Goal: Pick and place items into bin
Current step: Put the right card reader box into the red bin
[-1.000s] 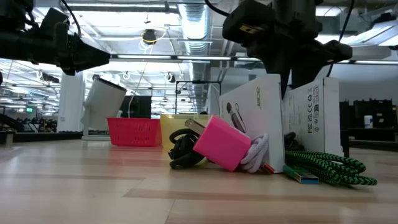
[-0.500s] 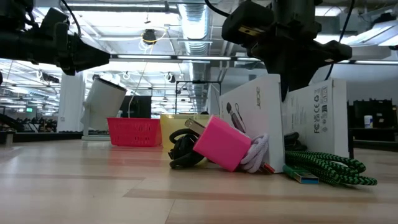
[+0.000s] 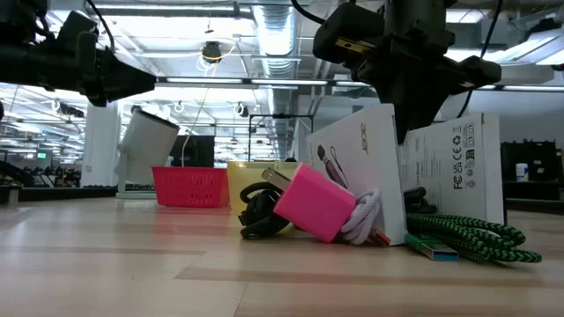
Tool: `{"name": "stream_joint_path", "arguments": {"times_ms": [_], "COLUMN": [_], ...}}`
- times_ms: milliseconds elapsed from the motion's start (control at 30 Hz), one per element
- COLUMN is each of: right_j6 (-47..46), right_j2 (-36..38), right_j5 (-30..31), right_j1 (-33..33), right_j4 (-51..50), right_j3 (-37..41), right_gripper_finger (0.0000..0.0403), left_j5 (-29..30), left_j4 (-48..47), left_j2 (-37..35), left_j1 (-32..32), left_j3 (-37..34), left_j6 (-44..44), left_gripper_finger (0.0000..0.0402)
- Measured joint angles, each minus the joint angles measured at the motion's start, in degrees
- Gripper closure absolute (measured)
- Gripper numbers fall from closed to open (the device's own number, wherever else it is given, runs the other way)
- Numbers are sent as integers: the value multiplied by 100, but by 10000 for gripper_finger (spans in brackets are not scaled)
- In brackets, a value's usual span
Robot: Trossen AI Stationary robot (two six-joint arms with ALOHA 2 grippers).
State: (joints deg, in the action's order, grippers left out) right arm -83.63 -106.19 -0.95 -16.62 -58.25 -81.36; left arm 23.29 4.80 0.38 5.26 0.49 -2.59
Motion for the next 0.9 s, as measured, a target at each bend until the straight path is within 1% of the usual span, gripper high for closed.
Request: {"name": "stream_joint_path", "arguments": {"times_ms": [900], "right_j6": [-36], "right_j2": [2], "right_j5": [-65], "right_j1": [63], "right_j4": [-88], "right_j3": [-45], "right_gripper_finger": [339], "left_j5": [0], "left_j4": [2], "left_j2": [0], "left_j1": [-2], "left_j3": [-1], "left_j6": [1], "left_gripper_finger": [219]}}
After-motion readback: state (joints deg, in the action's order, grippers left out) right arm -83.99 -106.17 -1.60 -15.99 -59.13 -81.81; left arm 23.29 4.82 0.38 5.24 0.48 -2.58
